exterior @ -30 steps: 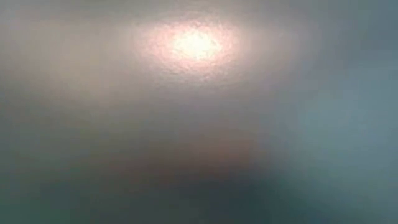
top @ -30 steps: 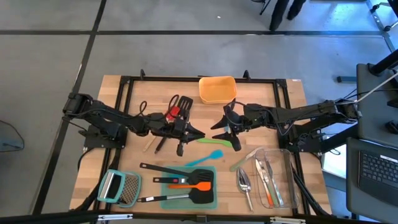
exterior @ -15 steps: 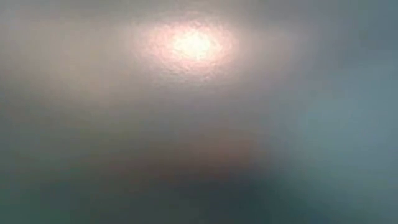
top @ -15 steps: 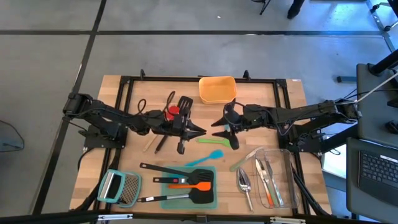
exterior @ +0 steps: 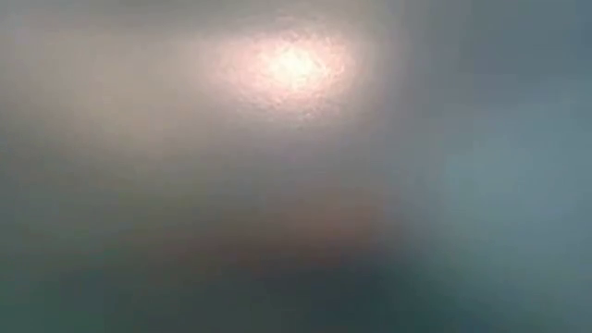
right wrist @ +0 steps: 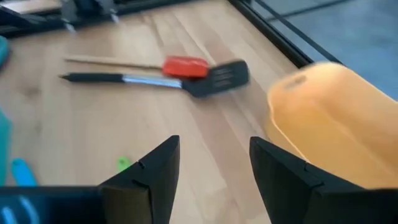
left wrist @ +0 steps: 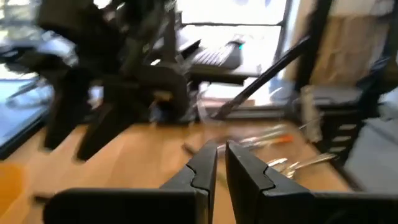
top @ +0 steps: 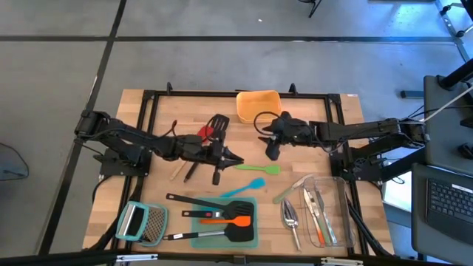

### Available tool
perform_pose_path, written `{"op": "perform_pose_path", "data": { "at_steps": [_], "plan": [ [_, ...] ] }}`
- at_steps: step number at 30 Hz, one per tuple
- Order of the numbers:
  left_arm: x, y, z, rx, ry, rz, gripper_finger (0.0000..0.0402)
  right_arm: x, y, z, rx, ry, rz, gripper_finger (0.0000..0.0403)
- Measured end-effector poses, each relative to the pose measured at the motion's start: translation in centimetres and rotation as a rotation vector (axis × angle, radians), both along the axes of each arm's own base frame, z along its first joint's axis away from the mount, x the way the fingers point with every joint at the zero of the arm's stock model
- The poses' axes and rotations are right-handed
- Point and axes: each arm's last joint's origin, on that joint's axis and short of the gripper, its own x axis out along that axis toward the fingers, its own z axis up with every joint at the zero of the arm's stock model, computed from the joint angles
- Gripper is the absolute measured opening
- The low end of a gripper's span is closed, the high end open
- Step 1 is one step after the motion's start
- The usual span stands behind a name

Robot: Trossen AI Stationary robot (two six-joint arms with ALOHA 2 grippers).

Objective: Pick & Place Kitchen Items
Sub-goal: Put the black spatula into the blue bin

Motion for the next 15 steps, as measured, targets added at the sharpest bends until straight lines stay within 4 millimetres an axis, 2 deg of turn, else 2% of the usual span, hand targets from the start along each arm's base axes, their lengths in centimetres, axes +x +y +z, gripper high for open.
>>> {"op": "perform_pose_path", "data": {
  "at_steps": [11, 15],
  "plan": [
    [-0.3, 2.6, -1.9, -0.018, 0.195, 0.211, 0.0029, -1.5, -1.5, -1.5, -0.059, 0.207, -0.171, 0.0197],
    [-0.4, 3.3, -2.1, -0.035, 0.223, 0.239, 0.0029, -1.6, -2.2, -2.1, -0.017, 0.219, -0.271, 0.0197]
  ]
}}
